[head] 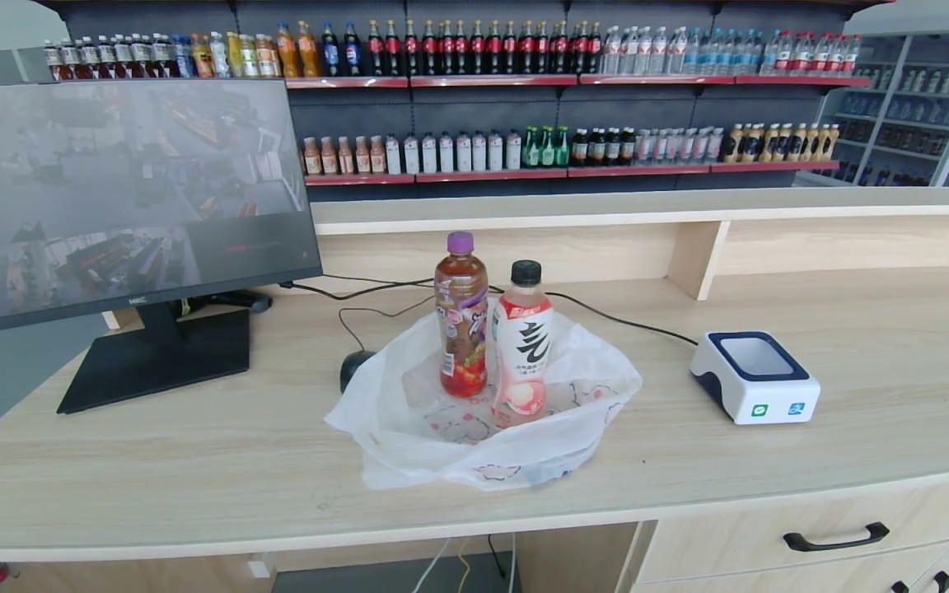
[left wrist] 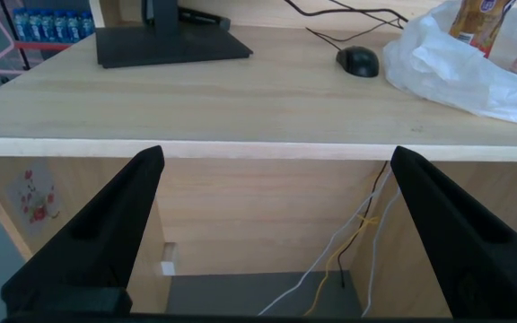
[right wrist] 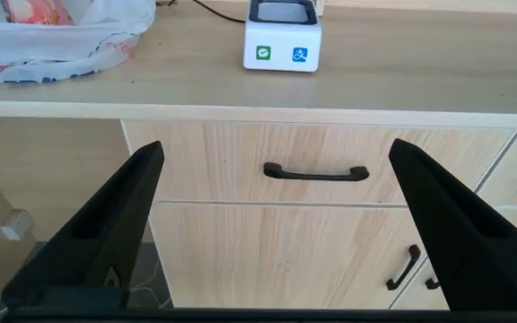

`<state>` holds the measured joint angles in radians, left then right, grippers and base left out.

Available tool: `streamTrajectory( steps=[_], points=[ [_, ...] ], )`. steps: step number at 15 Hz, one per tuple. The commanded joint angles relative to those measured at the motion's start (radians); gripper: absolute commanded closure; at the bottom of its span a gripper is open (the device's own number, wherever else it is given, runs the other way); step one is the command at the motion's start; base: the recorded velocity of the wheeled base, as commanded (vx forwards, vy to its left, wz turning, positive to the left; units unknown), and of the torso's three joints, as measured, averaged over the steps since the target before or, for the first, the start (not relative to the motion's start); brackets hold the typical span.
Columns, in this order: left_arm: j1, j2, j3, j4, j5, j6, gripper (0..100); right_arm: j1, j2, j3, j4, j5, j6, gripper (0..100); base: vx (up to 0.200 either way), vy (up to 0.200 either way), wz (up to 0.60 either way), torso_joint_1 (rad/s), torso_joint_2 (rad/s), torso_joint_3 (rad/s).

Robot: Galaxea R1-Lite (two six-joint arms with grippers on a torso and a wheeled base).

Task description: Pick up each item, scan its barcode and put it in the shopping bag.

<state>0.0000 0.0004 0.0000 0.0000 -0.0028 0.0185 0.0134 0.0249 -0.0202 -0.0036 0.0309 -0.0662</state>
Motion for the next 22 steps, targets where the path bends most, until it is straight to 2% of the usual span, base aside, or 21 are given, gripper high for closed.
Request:
streamTrajectory(
  steps=[1,3,20,22],
  points=[
    [0.000,0.000,0.000,0.002,0.000,0.000,0,-0.006,-0.025,0.002,0.002,-0.002,0.003,0,0.000,0.000,0.00,0.000,0.00,0.000],
    [0.000,0.000,0.000,0.002,0.000,-0.002,0,-0.006,-0.025,0.020,0.004,0.000,0.075,0,0.000,0.000,0.00,0.000,0.00,0.000],
    [0.000,0.000,0.000,0.002,0.003,-0.017,0,-0.006,-0.025,0.020,0.004,0.000,0.078,0,0.000,0.000,0.00,0.000,0.00,0.000],
    [0.000,0.000,0.000,0.002,0.003,-0.017,0,-0.006,-0.025,0.020,0.004,0.000,0.078,0,0.000,-0.200,0.00,0.007,0.00,0.000]
  ],
)
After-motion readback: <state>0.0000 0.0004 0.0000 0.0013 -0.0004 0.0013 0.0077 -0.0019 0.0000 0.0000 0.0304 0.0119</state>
